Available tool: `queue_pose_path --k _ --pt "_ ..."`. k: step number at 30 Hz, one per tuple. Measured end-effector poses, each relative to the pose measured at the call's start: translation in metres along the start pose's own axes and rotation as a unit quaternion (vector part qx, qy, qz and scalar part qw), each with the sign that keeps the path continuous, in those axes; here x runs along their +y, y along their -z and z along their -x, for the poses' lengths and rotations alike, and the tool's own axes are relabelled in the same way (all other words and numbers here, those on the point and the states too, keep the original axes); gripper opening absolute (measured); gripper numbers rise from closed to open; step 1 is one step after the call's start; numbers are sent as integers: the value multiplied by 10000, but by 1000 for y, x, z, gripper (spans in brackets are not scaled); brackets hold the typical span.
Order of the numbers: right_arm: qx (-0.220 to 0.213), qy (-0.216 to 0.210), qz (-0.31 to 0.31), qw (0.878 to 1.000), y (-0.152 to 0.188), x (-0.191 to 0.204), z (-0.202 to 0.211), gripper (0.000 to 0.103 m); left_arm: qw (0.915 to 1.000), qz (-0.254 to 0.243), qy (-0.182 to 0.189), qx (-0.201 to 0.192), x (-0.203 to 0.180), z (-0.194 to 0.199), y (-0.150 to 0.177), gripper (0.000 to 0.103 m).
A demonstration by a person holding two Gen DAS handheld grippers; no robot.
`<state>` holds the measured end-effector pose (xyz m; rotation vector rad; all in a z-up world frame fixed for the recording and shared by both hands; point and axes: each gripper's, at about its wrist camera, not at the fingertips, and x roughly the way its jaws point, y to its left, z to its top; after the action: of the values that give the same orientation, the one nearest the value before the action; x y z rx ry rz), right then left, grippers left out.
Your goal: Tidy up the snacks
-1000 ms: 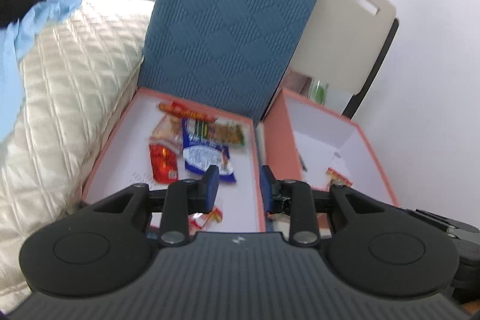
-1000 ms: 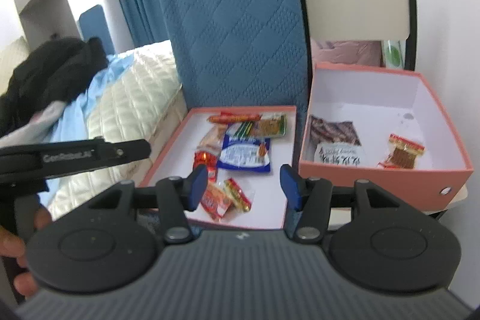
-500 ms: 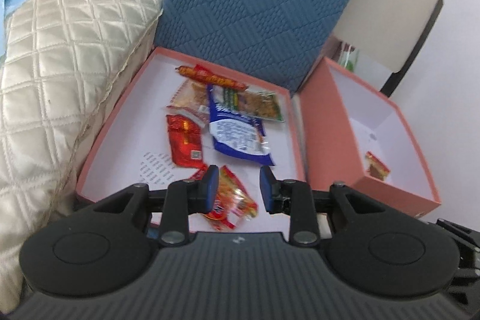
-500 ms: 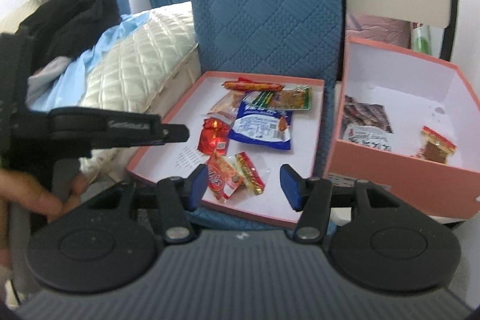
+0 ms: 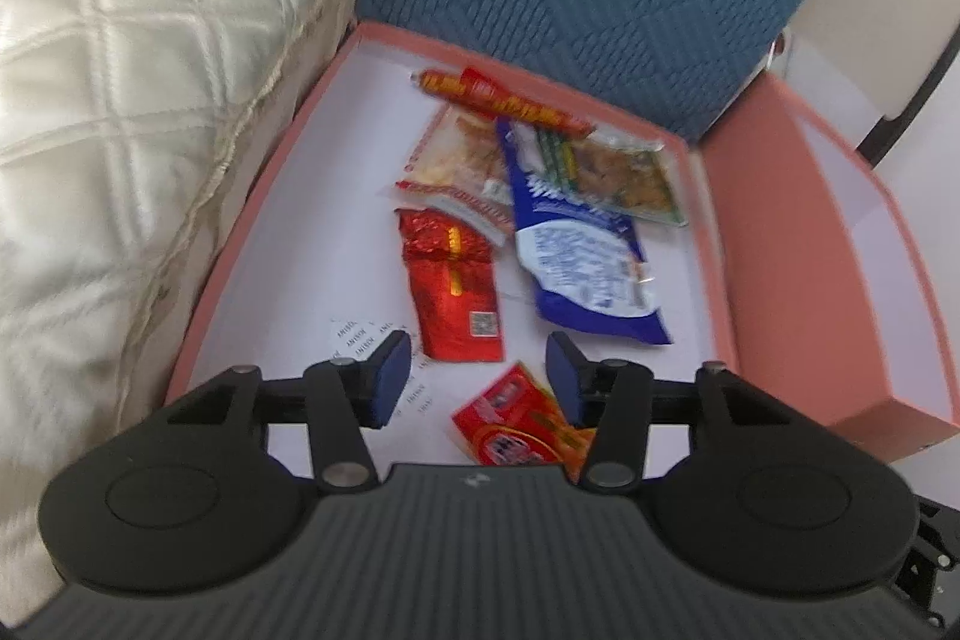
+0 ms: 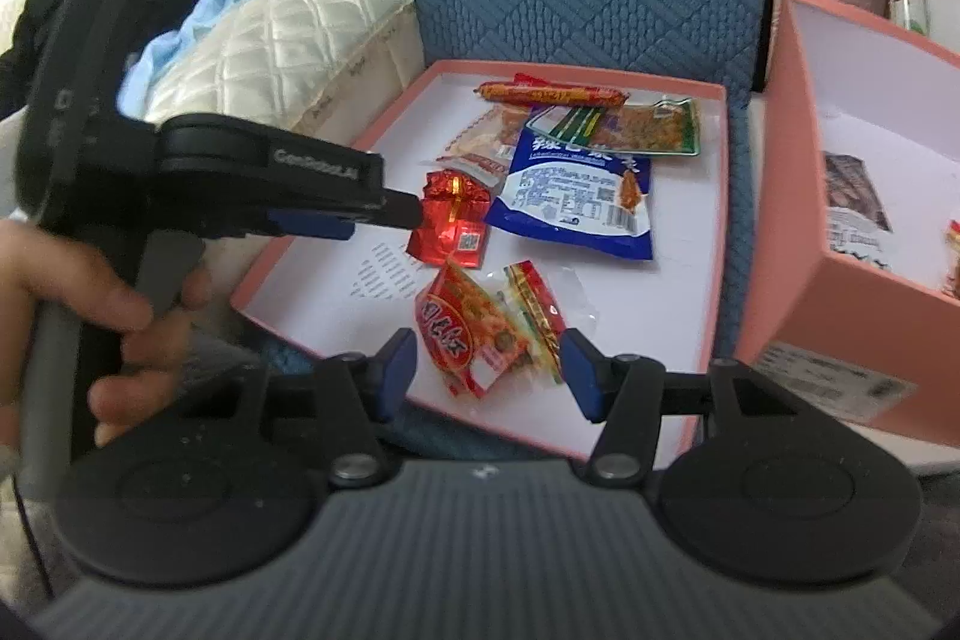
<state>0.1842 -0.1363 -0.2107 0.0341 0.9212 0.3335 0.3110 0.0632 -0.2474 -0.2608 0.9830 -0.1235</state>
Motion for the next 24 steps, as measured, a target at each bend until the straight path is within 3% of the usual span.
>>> queue_pose_path --k 6,11,16,19,24 --pt "224 -34 29 9997 -3 -4 -37 53 9993 -44 23 377 12 -39 -21 57" --pt "371 -141 157 9991 -6 -5 -59 50 9990 -216 0 390 10 -55 -31 64" --pt "471 -95 433 9979 -5 1 -76 50 9987 -279 -74 420 6 -71 -37 65" --pt "543 -315 368 9974 -6 -1 -83 50 9988 -267 -63 396 5 -79 -40 65" --pt "571 -366 848 9941 -6 10 -92 51 9980 -513 -80 372 -2 -88 -44 66"
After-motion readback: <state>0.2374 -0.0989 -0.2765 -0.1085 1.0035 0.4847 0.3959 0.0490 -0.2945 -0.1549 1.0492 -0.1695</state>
